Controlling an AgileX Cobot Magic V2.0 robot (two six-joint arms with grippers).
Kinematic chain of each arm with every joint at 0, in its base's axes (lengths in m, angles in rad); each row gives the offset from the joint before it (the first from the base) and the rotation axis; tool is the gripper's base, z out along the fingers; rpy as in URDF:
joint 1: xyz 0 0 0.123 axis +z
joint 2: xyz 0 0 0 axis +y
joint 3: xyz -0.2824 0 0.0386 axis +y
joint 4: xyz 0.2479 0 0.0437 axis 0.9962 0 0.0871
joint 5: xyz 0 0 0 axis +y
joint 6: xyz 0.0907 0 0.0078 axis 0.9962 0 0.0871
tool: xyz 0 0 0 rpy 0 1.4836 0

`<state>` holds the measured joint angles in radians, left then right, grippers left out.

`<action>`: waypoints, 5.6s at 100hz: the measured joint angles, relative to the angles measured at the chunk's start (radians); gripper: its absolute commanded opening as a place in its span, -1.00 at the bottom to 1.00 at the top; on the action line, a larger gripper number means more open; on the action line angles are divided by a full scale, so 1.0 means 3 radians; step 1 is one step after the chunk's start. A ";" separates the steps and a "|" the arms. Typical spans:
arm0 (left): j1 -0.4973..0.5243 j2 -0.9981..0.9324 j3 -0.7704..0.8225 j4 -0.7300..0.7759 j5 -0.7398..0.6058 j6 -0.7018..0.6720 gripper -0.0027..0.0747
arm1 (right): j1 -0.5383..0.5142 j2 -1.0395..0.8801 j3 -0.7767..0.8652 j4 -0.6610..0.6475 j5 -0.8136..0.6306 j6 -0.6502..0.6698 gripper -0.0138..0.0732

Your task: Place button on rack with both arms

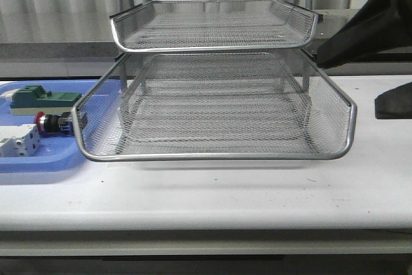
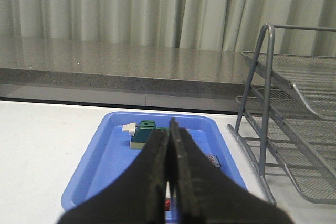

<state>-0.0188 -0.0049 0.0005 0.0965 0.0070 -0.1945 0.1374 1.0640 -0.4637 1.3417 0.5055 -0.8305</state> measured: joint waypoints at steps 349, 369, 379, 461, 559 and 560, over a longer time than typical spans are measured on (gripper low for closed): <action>0.0000 0.3579 -0.3156 -0.0092 0.2063 0.0009 -0.98 | 0.0000 -0.1991 -0.0962 -0.4472 0.1833 0.3123 -0.84; 0.0000 0.4251 -0.3535 -0.0054 0.2071 0.0254 -0.98 | 0.0000 -0.1991 -0.0962 -0.4472 0.1833 0.3129 -0.84; 0.0000 0.4525 -0.3692 -0.0051 0.2065 0.0395 -0.97 | 0.0000 -0.1991 -0.0962 -0.4472 0.1833 0.3129 -0.84; -0.0049 0.4998 -0.3920 -0.0026 0.1869 0.1048 0.58 | 0.0000 -0.1991 -0.0962 -0.4472 0.1833 0.3129 -0.84; -0.0223 0.7132 -0.6271 -0.0937 0.3850 0.4096 0.58 | 0.0000 -0.1991 -0.0962 -0.4472 0.1833 0.3129 -0.84; -0.0229 0.7143 -0.6271 -0.0937 0.3850 0.4110 0.58 | 0.0000 -0.1991 -0.0962 -0.4472 0.1833 0.3129 -0.84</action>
<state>-0.0876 2.1380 -1.8808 -0.1846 1.1620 1.0386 0.1374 0.4667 -0.7523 0.0000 1.0553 0.1083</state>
